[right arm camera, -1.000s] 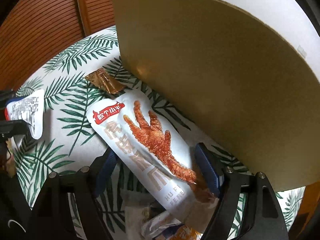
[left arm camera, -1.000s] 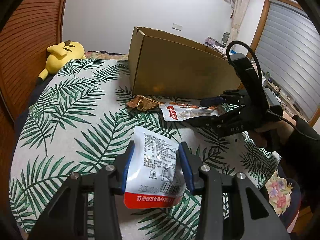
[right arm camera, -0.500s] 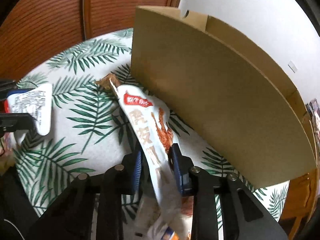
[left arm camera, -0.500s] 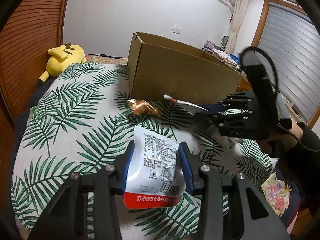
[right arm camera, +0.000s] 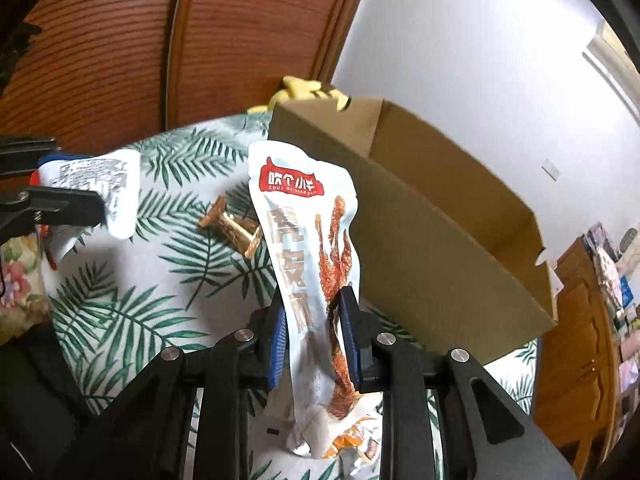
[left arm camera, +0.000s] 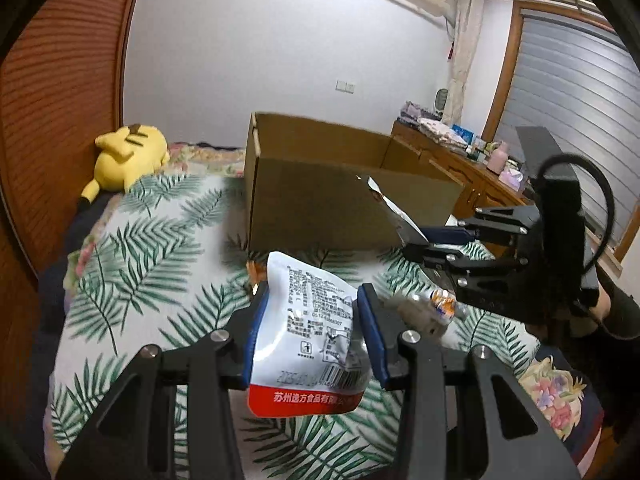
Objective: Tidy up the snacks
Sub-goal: 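Carry both pouches over the cardboard box and open both tools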
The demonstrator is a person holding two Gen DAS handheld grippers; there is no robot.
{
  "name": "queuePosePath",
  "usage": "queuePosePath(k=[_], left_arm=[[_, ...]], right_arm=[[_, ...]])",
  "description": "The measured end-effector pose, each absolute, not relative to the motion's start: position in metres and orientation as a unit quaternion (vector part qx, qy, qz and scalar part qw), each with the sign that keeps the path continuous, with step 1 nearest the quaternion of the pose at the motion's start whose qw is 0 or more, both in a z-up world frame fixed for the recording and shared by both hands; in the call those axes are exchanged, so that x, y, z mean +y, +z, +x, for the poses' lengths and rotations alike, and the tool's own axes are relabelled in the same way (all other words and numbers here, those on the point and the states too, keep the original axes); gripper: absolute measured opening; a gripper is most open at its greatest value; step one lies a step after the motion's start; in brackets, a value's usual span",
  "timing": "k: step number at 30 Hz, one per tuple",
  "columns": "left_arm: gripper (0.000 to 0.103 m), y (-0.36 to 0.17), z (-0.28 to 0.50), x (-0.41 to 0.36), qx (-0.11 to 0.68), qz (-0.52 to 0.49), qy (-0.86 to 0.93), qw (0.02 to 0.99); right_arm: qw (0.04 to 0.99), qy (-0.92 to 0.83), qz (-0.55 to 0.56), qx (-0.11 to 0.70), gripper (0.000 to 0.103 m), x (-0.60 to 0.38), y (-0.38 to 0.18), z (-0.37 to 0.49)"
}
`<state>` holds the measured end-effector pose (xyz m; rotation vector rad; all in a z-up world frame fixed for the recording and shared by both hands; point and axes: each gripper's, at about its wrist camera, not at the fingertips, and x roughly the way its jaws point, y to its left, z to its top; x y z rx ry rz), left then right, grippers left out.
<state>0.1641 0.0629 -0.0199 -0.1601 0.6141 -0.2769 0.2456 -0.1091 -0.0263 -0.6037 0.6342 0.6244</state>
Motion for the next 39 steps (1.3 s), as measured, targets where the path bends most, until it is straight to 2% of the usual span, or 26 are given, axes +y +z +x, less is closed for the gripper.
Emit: queuePosePath(k=[14, 23, 30, 39], left_arm=[[0.041, 0.043, 0.189, 0.044, 0.25, -0.039, -0.14, 0.957], [0.041, 0.073, 0.249, 0.023, 0.235, -0.017, -0.155, 0.959], [0.042, 0.072, 0.304, 0.019, 0.239, -0.005, -0.158, 0.958], [0.042, 0.035, 0.369, 0.019, 0.259, -0.009, -0.152, 0.954]], right_arm=[[0.898, 0.278, -0.249, 0.233, 0.023, -0.131, 0.046, 0.233], [0.917, 0.257, -0.231, 0.201, 0.023, -0.139, 0.081, 0.266], [0.925, 0.242, -0.21, 0.202, 0.023, -0.142, 0.085, 0.304], [0.934, 0.244, -0.179, 0.191, 0.023, -0.143, 0.065, 0.344]])
